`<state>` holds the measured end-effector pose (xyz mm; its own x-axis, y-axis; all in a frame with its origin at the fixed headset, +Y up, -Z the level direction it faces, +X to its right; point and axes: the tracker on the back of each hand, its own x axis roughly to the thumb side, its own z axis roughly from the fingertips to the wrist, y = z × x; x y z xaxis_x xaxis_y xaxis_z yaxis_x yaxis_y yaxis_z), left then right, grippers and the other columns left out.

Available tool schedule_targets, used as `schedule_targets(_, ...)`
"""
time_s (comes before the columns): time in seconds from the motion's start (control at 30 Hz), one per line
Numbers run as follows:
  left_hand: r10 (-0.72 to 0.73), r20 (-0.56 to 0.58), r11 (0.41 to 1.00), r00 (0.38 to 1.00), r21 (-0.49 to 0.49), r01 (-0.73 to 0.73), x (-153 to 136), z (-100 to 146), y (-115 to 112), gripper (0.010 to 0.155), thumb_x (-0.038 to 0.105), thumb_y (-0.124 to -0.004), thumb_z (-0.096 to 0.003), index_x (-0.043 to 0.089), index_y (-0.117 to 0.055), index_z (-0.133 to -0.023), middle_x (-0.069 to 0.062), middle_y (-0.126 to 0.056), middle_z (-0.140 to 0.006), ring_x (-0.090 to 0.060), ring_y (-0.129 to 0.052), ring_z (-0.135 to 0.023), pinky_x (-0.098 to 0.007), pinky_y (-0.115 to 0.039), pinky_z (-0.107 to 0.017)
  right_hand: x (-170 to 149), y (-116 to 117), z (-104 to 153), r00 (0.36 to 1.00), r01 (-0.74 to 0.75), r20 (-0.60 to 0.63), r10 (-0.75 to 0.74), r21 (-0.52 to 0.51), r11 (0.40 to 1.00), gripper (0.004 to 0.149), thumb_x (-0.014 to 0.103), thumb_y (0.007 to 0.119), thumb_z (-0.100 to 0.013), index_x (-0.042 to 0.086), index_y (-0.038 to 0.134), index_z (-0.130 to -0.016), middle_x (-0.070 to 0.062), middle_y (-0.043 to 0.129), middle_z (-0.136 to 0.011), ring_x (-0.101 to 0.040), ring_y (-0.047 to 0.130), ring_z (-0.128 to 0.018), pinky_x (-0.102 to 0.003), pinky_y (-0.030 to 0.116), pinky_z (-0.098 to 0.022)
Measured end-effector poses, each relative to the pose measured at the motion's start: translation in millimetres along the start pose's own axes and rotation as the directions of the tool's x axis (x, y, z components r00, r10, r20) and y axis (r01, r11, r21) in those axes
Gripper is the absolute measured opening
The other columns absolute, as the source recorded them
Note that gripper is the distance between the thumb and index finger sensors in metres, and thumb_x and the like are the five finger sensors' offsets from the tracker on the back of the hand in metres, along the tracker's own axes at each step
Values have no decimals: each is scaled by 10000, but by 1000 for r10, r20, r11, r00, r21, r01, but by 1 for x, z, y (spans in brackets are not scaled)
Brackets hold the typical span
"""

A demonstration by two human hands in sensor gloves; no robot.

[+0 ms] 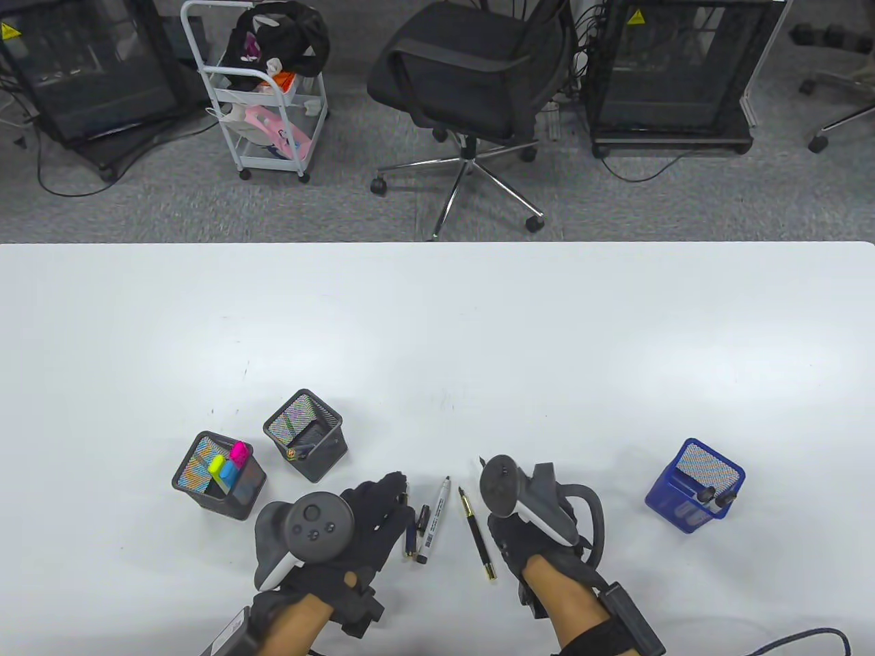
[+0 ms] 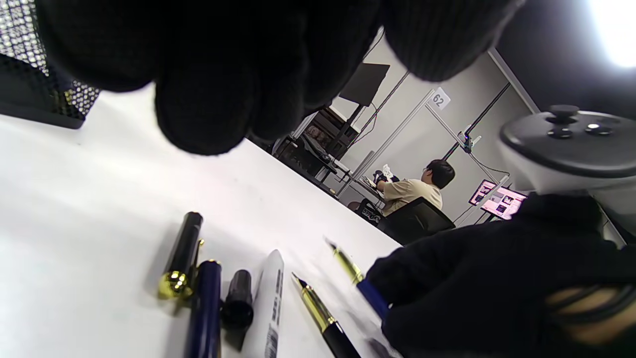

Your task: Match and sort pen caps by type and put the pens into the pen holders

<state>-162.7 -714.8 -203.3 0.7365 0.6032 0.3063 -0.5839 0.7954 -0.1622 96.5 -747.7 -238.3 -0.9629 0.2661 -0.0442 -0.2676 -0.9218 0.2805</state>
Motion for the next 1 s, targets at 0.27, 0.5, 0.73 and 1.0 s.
schedule_targets(0.27, -25, -7, 1000, 1000, -11, 25, 0, -3, -2, 631, 442, -763, -475, 61, -787, -977, -266, -924, -862, -411, -1017, -625, -660, -793, -479, -19, -44, 28, 952, 293, 116, -284, -67, 954, 598, 343, 926, -433, 81, 705, -923, -174, 920, -769, -355, 977, -617, -497, 859, -475)
schedule_targets(0.5, -123, -42, 992, 992, -38, 121, 2, -4, -7, 678, 393, -871, -450, 90, -701, -1032, -260, -903, -888, -408, -1009, -644, -662, -784, -491, -20, -41, 48, 897, 410, 261, -356, -194, 891, 516, 392, 908, -449, 120, 758, -861, -126, 958, -740, -336, 1009, -606, -476, 879, -459)
schedule_targets(0.73, -276, -114, 961, 954, -39, 274, 10, -5, -16, 633, 349, -963, -411, 68, -785, -950, -207, -1019, -742, -337, -1079, -480, -614, -844, -418, -22, -27, 44, 917, 345, 279, -286, -194, 918, 512, 412, 920, -444, 135, 770, -848, -109, 962, -736, -330, 1011, -616, -485, 875, -471)
schedule_targets(1.0, -429, -129, 902, 894, -106, 418, 17, -12, -45, 592, 351, -1008, -381, 70, -855, -879, -156, -1073, -626, -293, -1099, -381, -591, -871, -367, -25, -25, 43, 921, 327, 278, -272, -173, 929, 516, 426, 928, -439, 142, 775, -842, -103, 967, -719, -321, 1014, -598, -482, 875, -468)
